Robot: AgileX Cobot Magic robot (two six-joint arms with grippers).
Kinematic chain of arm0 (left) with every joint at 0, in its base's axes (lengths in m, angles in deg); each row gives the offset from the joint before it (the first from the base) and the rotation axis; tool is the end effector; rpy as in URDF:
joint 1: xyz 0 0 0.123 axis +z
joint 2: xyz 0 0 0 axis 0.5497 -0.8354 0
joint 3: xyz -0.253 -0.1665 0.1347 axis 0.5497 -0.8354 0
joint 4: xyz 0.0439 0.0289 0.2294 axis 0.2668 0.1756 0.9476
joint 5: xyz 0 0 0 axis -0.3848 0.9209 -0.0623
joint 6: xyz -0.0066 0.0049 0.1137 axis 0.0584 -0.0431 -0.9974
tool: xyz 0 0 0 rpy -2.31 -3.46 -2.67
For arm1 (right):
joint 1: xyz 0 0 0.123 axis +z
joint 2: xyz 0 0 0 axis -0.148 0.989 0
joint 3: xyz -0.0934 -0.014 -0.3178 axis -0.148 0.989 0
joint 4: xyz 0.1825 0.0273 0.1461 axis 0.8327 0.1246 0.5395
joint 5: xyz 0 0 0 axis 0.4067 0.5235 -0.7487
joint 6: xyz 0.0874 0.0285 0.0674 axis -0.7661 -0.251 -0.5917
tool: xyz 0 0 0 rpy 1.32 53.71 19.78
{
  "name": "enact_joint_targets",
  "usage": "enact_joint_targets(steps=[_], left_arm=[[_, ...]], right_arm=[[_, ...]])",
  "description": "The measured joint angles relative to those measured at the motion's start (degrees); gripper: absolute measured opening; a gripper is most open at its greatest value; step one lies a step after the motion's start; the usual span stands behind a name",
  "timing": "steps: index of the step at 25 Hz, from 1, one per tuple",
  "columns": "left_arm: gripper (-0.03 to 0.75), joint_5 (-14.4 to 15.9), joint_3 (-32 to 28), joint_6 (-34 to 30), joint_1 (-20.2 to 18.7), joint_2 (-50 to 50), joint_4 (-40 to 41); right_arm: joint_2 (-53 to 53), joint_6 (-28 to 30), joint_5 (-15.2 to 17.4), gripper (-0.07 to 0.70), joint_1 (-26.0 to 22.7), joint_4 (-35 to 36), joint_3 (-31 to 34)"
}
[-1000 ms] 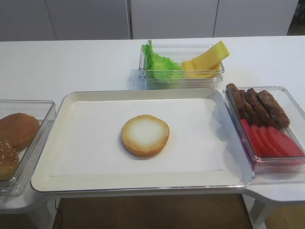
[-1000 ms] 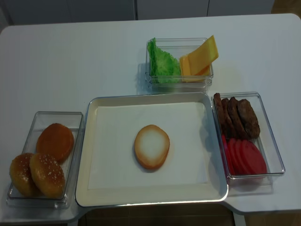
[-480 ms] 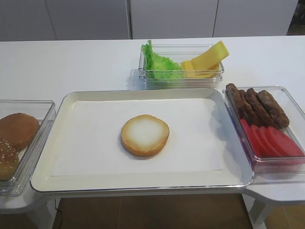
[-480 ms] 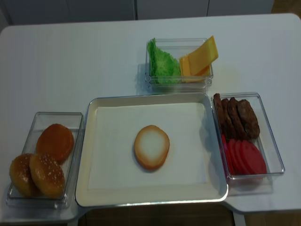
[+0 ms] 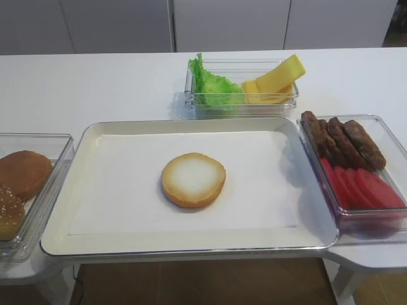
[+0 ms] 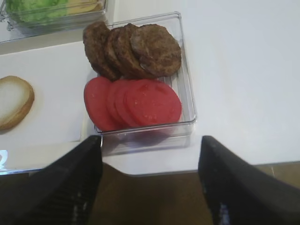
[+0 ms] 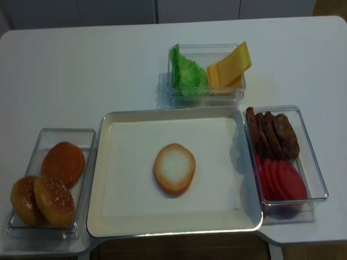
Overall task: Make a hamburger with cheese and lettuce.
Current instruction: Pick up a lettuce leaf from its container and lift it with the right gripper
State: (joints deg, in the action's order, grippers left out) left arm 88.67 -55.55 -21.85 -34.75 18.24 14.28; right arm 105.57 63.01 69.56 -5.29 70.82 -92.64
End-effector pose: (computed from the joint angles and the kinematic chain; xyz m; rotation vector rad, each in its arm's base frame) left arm -0.0546 0.0069 0.2428 -0.0491 2.1655 0.0141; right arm 0.0164 0.0149 0.3262 0.0739 2.2902 0.2613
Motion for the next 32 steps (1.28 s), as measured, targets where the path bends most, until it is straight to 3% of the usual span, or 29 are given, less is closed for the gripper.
enact_joint_targets(steps=[9, 19, 32], left_arm=[[0.422, 0.00, 0.00, 0.00, 0.00, 0.00, 0.00], [0.422, 0.00, 0.00, 0.00, 0.00, 0.00, 0.00], [0.422, 0.00, 0.00, 0.00, 0.00, 0.00, 0.00]], right_arm=[[14.36, 0.00, -1.50, 0.498, 0.00, 0.00, -10.34], [23.06, 0.10, -0.22, 0.497, 1.69, 0.51, -18.46], [44.47, 1.86, -0.51, 0.497, 10.69, 0.61, -33.71]])
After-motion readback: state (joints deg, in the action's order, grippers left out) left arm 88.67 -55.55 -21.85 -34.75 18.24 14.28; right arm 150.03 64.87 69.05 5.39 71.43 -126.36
